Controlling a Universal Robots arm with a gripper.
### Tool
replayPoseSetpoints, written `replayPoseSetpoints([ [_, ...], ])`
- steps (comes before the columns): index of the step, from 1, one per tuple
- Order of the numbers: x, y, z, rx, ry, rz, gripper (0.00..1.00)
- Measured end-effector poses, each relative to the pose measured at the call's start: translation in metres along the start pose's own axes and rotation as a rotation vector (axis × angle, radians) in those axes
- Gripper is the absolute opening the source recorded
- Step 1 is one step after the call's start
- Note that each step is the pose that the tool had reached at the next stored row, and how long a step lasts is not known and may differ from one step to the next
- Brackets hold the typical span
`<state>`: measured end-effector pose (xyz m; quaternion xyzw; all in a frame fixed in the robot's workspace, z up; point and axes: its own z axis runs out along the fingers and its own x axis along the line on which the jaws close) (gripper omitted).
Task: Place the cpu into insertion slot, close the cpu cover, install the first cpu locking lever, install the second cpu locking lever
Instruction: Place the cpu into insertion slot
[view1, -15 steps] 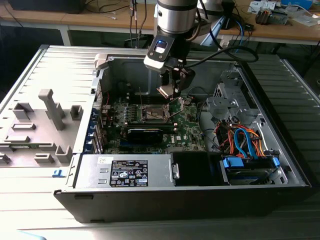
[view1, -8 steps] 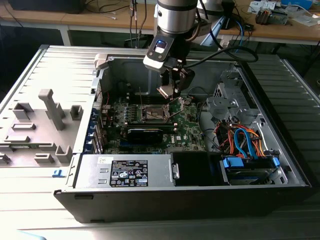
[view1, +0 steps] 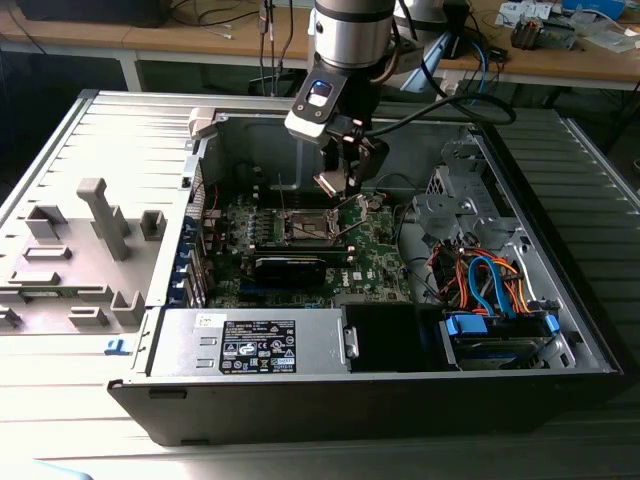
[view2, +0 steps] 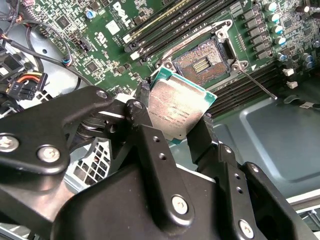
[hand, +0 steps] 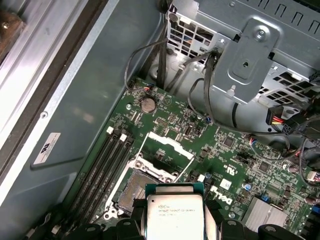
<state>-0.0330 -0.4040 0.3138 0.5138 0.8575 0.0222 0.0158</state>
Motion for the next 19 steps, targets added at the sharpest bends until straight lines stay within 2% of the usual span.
replayPoseSetpoints([
  [19, 0.0000, -0.0001, 0.0011, 0.0007, -0.0036, 0.049, 0.55],
])
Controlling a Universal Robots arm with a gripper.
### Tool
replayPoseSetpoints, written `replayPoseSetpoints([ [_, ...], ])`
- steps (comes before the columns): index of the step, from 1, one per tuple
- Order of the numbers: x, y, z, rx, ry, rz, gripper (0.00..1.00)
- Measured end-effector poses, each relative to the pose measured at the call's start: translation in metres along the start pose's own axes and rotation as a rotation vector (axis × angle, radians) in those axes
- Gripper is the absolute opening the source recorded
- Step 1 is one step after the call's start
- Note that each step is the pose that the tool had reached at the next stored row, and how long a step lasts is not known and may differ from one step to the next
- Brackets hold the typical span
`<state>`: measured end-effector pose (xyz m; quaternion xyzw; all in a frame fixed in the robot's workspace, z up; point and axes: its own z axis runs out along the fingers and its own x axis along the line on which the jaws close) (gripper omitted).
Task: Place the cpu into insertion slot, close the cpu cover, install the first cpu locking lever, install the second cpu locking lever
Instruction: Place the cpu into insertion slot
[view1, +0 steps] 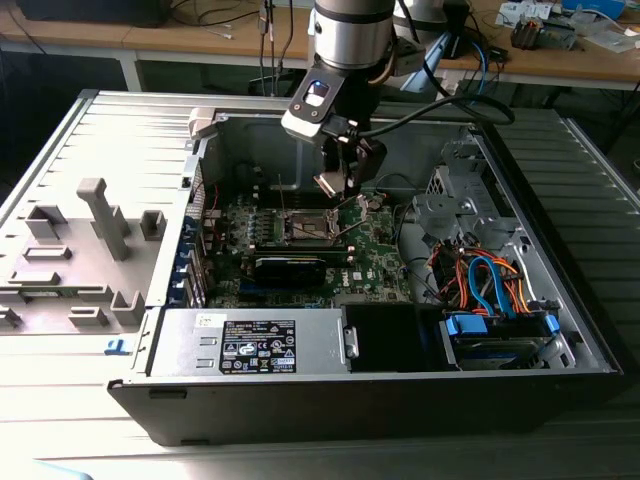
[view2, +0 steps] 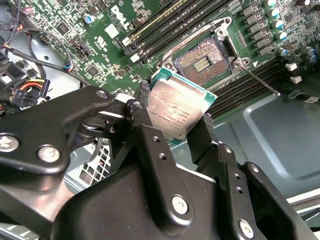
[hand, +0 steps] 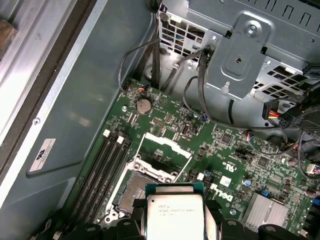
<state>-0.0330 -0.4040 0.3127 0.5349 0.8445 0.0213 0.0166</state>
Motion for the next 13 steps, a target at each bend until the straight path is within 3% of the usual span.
replayPoseSetpoints([
  [13, 0.0000, 0.0000, 0.0009, 0.0004, -0.0024, 0.037, 0.55],
])
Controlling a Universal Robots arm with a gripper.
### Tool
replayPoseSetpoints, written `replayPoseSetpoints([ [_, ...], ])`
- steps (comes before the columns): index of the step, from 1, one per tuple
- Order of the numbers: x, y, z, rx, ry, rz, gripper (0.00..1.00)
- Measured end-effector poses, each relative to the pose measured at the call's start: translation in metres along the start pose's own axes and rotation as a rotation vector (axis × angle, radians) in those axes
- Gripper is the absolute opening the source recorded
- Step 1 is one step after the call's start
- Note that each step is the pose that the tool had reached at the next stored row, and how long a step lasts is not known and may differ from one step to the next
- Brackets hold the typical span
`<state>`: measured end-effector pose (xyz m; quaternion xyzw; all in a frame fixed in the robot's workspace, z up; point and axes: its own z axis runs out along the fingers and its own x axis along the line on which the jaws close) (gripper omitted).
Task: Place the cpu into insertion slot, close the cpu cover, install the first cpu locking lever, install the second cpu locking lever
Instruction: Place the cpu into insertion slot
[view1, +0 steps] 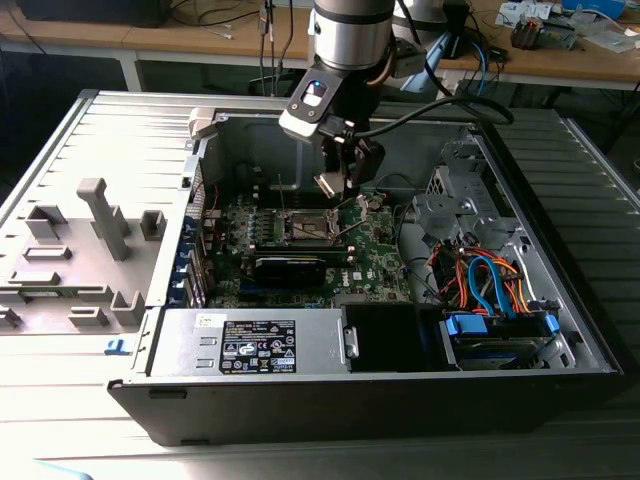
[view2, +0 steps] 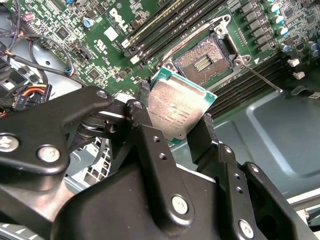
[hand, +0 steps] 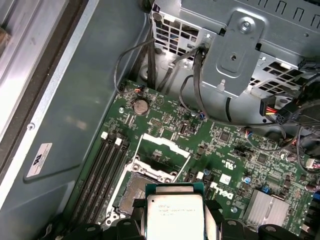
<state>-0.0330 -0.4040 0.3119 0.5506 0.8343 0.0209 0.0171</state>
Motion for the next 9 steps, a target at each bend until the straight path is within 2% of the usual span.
replayPoseSetpoints([
  [9, 0.0000, 0.0000, 0.0005, 0.0002, -0.0015, 0.023, 0.55],
])
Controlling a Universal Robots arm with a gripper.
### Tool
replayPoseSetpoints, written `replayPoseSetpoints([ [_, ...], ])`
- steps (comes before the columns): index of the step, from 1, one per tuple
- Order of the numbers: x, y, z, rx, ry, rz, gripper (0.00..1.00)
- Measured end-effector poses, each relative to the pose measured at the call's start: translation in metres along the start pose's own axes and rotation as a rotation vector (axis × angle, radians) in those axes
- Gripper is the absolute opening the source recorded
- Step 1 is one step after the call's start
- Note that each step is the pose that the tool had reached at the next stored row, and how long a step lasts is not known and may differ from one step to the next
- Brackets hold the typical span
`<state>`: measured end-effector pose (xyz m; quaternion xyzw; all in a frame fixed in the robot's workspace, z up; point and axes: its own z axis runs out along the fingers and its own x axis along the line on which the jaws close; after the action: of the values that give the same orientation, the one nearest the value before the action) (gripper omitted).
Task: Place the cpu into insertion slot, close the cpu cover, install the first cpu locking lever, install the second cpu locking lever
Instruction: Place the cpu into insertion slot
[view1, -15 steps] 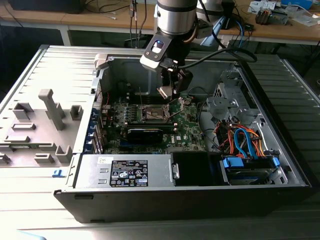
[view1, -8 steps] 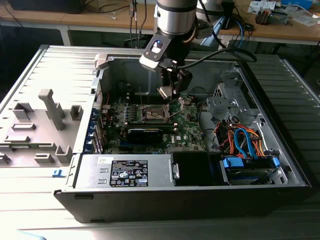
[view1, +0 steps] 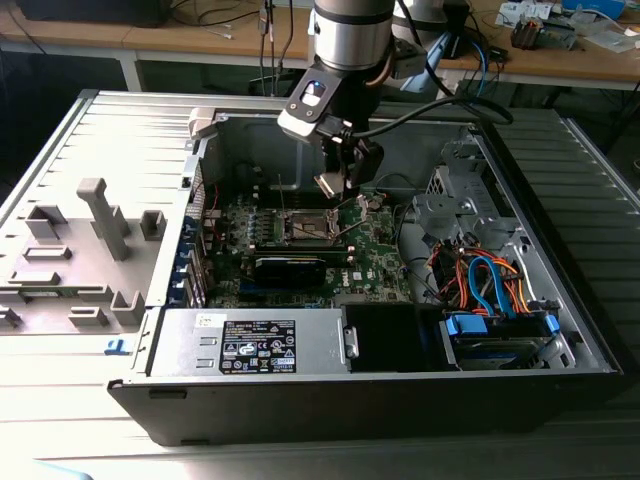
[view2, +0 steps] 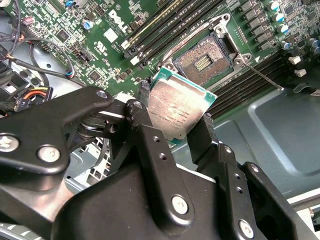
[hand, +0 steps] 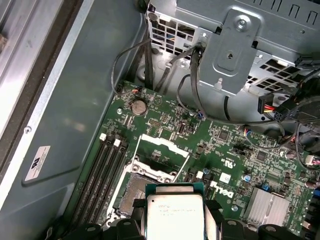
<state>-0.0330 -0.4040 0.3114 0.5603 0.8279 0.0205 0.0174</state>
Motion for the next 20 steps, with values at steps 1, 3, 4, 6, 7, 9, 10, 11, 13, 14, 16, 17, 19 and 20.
replayPoseSetpoints([
  [1, 0.0000, 0.0000, 0.0001, 0.0000, -0.0001, 0.002, 0.55],
  [3, 0.0000, 0.0000, 0.0002, 0.0000, -0.0003, 0.007, 0.55],
  [4, 0.0000, 0.0000, 0.0002, 0.0001, -0.0005, 0.009, 0.55],
  [6, 0.0000, -0.0001, 0.0003, 0.0001, -0.0008, 0.013, 0.55],
  [7, 0.0000, -0.0001, 0.0003, 0.0001, -0.0008, 0.015, 0.55],
  [9, 0.0000, -0.0001, 0.0004, 0.0001, -0.0011, 0.020, 0.55],
  [10, 0.0000, 0.0000, 0.0005, 0.0002, -0.0014, 0.023, 0.55],
  [11, 0.0000, 0.0000, 0.0006, 0.0002, -0.0015, 0.027, 0.55],
  [13, 0.0000, -0.0001, 0.0007, 0.0002, -0.0019, 0.033, 0.55],
  [14, 0.0000, 0.0000, 0.0008, 0.0003, -0.0020, 0.035, 0.55],
  [16, 0.0000, -0.0001, 0.0010, 0.0003, -0.0025, 0.044, 0.55],
  [17, 0.0000, -0.0001, 0.0010, 0.0004, -0.0027, 0.048, 0.55],
  [19, 0.0000, -0.0001, 0.0011, 0.0004, -0.0030, 0.053, 0.55],
  [20, 0.0000, -0.0001, 0.0012, 0.0004, -0.0032, 0.057, 0.55],
])
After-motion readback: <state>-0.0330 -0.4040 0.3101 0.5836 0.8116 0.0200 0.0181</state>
